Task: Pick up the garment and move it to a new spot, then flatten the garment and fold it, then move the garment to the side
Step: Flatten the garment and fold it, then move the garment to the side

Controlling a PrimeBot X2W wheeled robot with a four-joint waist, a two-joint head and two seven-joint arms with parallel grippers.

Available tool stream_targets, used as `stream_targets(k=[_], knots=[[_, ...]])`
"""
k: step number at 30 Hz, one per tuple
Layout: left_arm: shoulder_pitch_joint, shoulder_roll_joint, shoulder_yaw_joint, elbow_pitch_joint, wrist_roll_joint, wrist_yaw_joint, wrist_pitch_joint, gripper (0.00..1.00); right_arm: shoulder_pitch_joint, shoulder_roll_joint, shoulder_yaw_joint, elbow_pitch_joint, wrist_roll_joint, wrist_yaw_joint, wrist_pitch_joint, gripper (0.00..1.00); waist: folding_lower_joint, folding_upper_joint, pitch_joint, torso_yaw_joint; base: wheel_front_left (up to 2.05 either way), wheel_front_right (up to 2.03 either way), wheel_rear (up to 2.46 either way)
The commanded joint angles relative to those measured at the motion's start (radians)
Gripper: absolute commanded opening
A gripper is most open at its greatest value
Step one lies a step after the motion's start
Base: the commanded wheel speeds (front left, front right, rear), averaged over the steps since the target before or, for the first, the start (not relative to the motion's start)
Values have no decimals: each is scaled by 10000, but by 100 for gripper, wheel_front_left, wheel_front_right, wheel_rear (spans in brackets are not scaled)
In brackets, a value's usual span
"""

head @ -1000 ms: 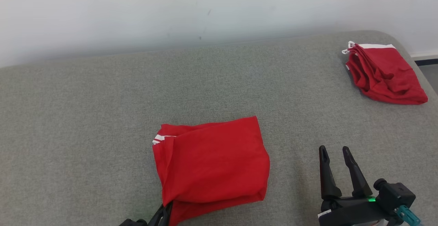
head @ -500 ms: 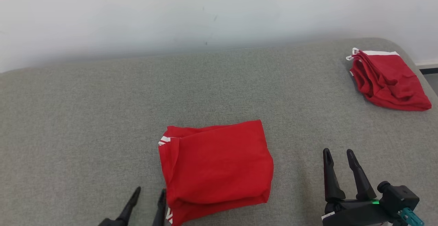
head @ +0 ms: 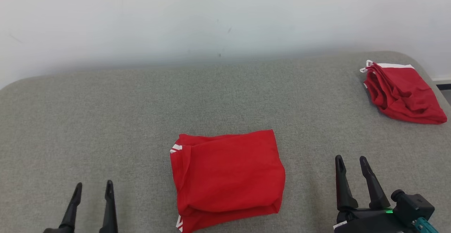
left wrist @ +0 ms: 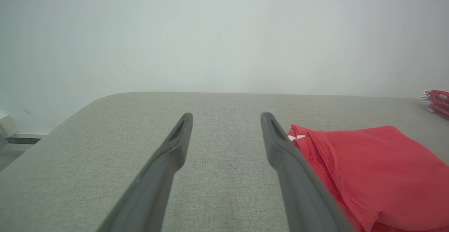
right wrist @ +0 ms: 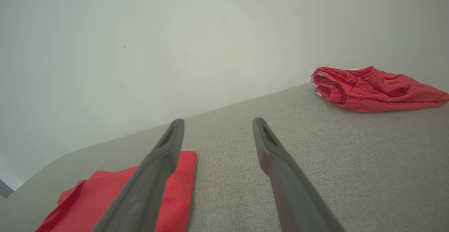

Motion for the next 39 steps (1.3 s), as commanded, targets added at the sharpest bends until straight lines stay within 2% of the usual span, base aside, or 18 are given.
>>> stream_targets(k=[1,13,39], knots=[[195,-61,182,-97,91,27,-27,100,137,-19,-17,-11,-107,-30,2,100,0,0,-67,25,0,0,0],[397,-243,742,-165,621,-16,-27,100,311,-43,-76,29,-225,-30,2,100,0,0,-249,143,0,0,0],[230,-442,678,175,1186,-48,-27,100,80,-98,662,688,-988,-30,1,100,0,0,-284,265,0,0,0]])
